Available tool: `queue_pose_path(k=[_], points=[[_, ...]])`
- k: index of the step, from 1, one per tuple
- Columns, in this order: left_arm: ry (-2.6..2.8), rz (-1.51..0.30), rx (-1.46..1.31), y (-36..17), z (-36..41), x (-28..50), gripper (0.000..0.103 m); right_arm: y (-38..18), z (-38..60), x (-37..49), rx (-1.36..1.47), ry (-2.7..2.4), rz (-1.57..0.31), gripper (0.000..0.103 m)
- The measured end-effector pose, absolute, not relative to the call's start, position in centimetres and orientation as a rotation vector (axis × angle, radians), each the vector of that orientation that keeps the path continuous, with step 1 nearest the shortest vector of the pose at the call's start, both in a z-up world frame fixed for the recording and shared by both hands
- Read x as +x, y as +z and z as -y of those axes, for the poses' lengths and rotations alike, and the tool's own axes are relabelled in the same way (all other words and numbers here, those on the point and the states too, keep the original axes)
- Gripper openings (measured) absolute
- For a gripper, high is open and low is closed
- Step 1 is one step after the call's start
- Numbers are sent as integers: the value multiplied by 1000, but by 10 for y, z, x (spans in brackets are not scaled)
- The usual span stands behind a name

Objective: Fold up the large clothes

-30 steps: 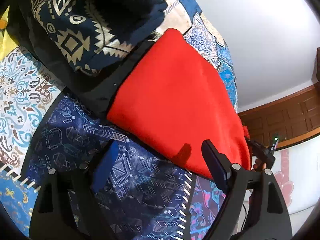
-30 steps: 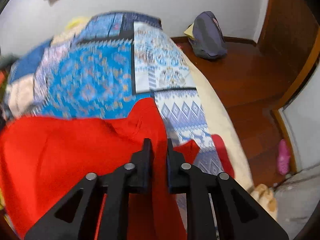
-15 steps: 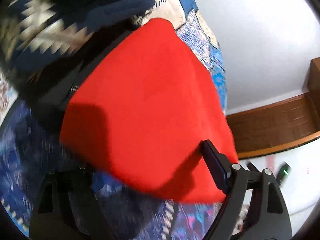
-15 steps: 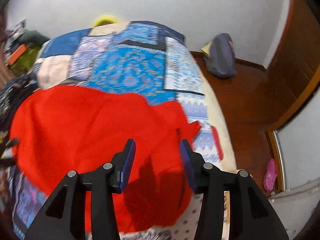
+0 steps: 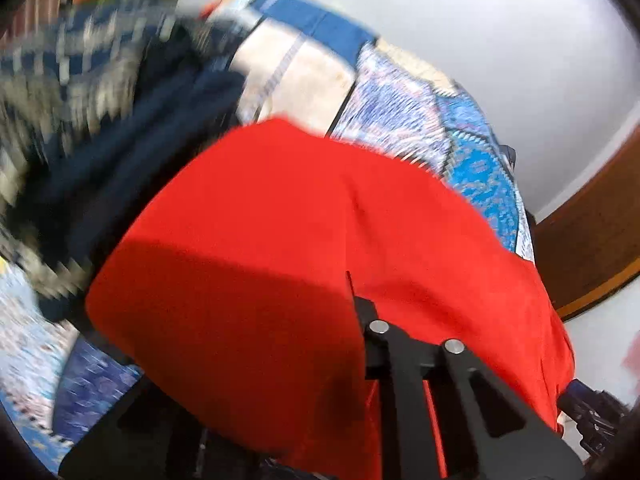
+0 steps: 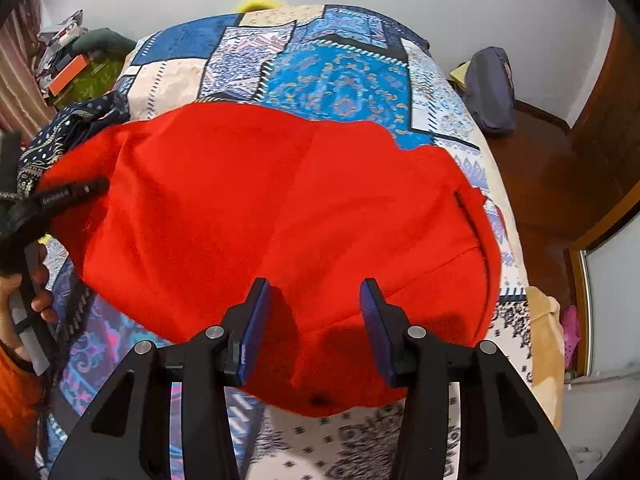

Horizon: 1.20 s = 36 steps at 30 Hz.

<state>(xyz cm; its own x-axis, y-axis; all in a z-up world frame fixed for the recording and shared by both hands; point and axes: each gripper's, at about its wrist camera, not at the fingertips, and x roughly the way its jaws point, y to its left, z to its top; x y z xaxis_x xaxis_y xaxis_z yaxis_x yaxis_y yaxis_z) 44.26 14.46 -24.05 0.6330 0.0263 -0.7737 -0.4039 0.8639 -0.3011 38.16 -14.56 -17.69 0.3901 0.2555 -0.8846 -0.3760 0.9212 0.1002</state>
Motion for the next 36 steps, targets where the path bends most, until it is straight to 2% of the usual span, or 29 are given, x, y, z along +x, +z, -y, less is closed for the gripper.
queue_pose_path(k=[7, 14, 18, 19, 23, 29, 32, 36], points=[[145, -686, -477, -156, -145, 397, 13, -142, 99, 376, -70, 467, -1044, 43], [226, -527, -279, -97, -138, 352, 13, -138, 15, 354, -63, 627, -1046, 48], [327, -481, -152, -95, -142, 329, 13, -166, -33, 337, -74, 710, -1103, 53], [345, -489, -139, -99, -146, 326, 13, -176, -42, 334, -67, 721, -1134, 56], [376, -572, -174, -123, -168, 327, 13, -209, -62, 328, -39, 761, -1238, 56], [335, -593, -179, -128, -160, 332, 13, -194, -37, 331, -17, 805, -1235, 56], [266, -560, -137, -113, -128, 340, 13, -176, 15, 334, 64, 720, -1163, 56], [180, -514, -73, -101, -74, 353, 13, -157, 89, 329, 39, 495, -1035, 56]])
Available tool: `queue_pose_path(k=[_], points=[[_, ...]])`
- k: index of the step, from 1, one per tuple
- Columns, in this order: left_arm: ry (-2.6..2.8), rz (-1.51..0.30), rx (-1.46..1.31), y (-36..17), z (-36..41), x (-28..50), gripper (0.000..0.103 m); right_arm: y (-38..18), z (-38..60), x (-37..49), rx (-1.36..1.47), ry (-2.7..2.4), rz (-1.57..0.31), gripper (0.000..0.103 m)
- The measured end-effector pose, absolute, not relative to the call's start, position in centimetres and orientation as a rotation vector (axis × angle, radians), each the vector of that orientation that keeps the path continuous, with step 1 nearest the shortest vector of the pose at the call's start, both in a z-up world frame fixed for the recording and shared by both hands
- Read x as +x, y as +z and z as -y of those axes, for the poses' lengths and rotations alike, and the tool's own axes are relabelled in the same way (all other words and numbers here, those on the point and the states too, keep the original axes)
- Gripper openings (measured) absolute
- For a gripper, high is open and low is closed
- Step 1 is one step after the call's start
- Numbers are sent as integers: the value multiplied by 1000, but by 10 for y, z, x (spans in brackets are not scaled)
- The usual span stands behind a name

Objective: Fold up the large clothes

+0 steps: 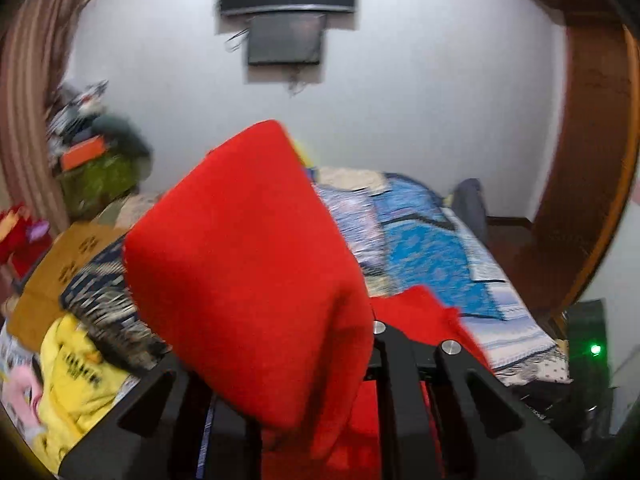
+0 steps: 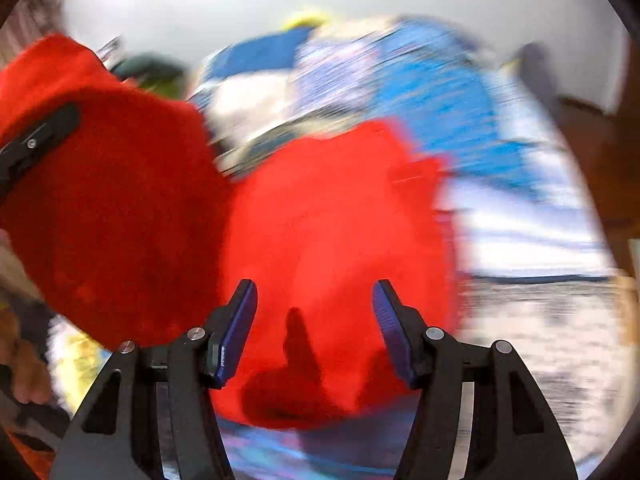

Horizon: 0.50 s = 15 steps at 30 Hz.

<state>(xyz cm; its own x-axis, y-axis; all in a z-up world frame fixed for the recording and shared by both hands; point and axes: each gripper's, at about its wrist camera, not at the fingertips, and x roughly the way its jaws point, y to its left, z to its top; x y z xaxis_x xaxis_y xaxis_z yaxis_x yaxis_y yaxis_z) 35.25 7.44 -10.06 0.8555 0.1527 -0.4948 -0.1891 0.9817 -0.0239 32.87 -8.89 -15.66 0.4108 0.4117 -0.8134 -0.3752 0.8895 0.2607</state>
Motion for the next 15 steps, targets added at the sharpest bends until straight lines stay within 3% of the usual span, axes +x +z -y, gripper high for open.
queue_pose_path(k=[6, 13, 14, 15], points=[[-5, -611, 26, -134, 20, 381, 13, -154, 181, 315, 70, 331, -1018, 56], [-244, -993, 87, -225, 74, 393, 20, -172, 232, 304, 106, 235, -1085, 56], [-253, -983, 88, -224, 74, 387, 26, -171, 233, 302, 103, 233, -1086, 56], [-286, -979, 75, -220, 73, 381, 40, -169, 236, 297, 90, 242, -1081, 56]])
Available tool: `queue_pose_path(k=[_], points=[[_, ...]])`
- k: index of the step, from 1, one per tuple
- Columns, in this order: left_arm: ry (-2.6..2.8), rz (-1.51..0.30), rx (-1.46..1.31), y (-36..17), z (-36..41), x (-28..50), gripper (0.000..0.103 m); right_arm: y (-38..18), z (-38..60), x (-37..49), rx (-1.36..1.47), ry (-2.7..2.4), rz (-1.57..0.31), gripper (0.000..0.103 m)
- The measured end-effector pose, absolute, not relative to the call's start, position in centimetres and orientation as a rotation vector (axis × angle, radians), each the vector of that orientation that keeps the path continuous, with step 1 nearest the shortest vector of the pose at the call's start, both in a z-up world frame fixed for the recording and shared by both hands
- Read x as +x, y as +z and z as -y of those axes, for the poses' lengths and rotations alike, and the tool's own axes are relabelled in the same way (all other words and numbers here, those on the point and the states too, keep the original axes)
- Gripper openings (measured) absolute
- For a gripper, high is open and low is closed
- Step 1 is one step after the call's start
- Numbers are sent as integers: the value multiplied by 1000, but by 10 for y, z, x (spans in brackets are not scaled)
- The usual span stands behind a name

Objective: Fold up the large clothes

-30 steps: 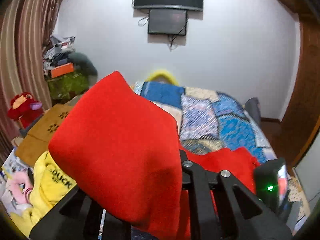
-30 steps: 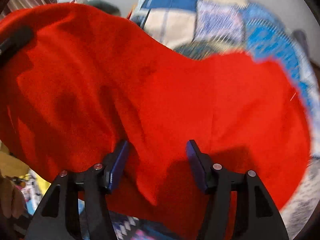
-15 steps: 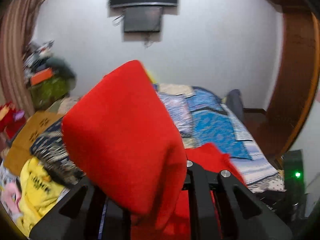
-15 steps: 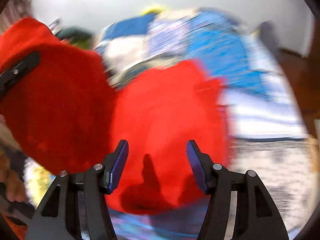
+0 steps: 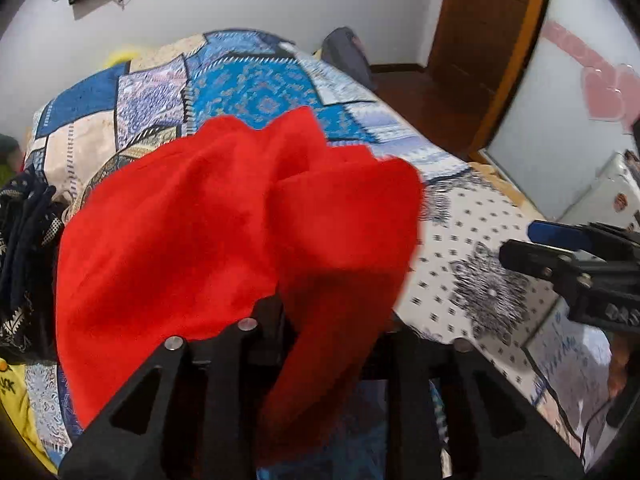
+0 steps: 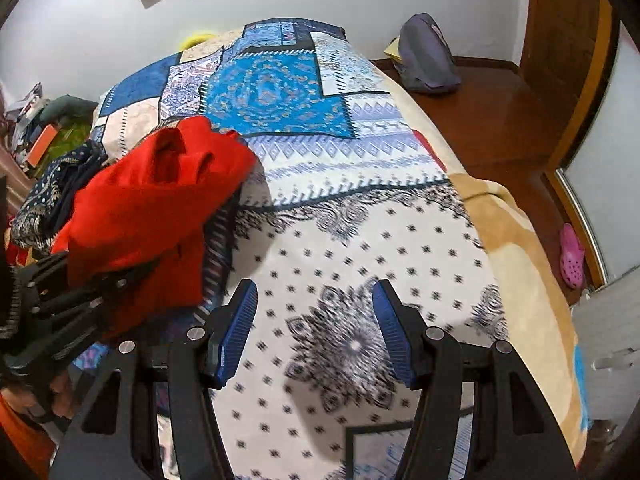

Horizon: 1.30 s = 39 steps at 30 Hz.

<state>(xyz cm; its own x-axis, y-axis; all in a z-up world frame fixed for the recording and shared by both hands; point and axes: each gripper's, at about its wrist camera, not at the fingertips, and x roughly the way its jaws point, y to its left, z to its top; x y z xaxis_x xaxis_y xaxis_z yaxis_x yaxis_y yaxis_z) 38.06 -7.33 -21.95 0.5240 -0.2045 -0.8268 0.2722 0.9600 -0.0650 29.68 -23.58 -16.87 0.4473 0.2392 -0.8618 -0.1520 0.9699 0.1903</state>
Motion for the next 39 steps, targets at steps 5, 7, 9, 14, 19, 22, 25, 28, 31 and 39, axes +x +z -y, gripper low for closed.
queue_pose_path(k=[5, 7, 9, 14, 19, 22, 25, 28, 31, 39], points=[[-395, -959, 1, -183, 59, 351, 64, -151, 235, 293, 55, 268, -1029, 56], [-371, -926, 24, -167, 51, 340, 64, -139, 227, 290, 54, 296, -993, 56], [-322, -886, 35, -153, 37, 331, 69, -133, 219, 294, 52, 328, -965, 56], [-117, -789, 59, -135, -15, 327, 84, -110, 175, 297, 13, 443, -889, 56], [7, -846, 23, -157, -62, 342, 85, -117, 128, 308, -18, 545, -891, 60], [9, -950, 7, -188, -71, 349, 85, -142, 113, 319, -27, 554, -964, 60], [-20, -1008, -5, -217, -72, 346, 86, -174, 112, 327, -40, 513, -1059, 60], [0, -964, -13, -226, -73, 334, 92, -210, 125, 330, -50, 486, -1145, 61], [4, -948, -24, -228, -72, 325, 92, -220, 147, 326, 8, 503, -1149, 66], [21, -928, 12, -227, -66, 311, 92, -220, 175, 306, -65, 425, -1141, 67]])
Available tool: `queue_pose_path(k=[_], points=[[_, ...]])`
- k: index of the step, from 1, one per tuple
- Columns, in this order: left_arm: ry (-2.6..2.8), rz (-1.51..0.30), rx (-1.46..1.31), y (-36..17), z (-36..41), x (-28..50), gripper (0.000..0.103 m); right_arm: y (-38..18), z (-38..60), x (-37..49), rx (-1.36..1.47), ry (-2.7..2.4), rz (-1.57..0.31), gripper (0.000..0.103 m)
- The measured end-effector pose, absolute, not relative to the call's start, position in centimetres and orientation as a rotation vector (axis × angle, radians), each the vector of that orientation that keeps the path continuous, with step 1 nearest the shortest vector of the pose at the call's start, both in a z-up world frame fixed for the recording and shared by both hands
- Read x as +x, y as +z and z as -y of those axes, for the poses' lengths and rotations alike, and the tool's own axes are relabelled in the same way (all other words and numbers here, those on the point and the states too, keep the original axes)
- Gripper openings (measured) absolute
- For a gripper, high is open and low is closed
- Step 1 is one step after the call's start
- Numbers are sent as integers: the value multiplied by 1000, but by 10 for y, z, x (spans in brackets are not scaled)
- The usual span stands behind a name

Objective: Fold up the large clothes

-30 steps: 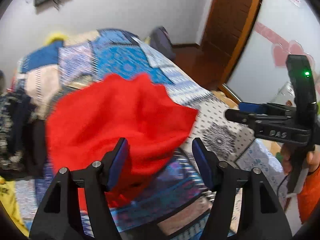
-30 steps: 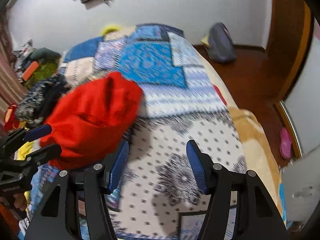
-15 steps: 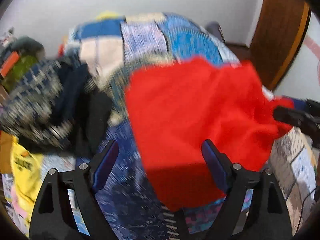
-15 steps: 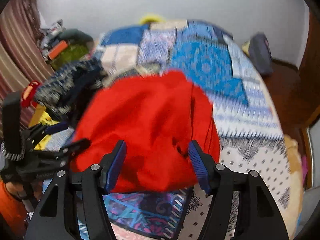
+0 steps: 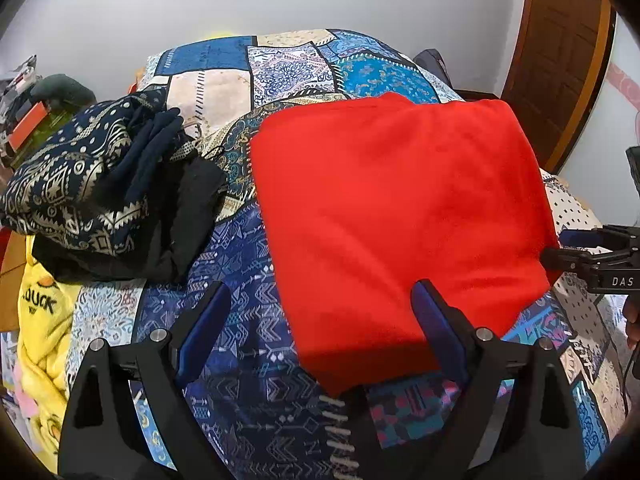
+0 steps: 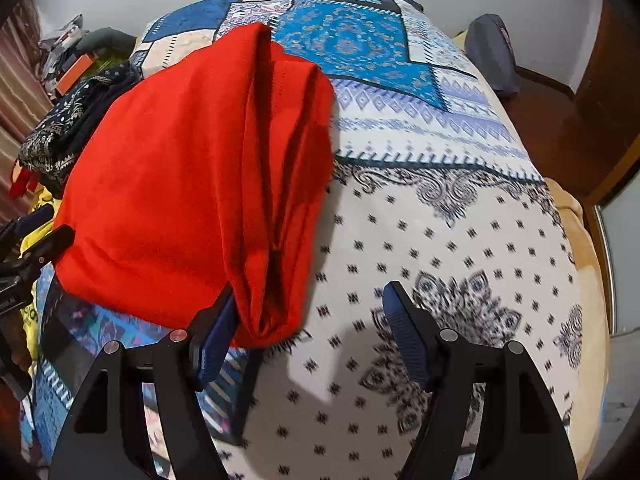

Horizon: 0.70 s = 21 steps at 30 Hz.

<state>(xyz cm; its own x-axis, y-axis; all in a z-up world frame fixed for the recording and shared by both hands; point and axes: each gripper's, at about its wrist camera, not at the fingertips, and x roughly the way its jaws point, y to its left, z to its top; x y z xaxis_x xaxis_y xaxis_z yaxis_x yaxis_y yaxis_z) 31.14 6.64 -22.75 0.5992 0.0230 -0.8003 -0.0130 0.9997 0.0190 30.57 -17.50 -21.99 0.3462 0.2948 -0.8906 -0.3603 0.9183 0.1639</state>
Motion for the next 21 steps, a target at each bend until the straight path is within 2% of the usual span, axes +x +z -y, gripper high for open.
queue_pose_path(k=[12, 21], points=[[112, -950, 129, -217, -81, 279, 92, -187, 182, 290, -109, 394, -1059, 67], [135, -882, 16, -184, -114, 289, 92, -162, 171, 296, -89, 434, -982, 69]])
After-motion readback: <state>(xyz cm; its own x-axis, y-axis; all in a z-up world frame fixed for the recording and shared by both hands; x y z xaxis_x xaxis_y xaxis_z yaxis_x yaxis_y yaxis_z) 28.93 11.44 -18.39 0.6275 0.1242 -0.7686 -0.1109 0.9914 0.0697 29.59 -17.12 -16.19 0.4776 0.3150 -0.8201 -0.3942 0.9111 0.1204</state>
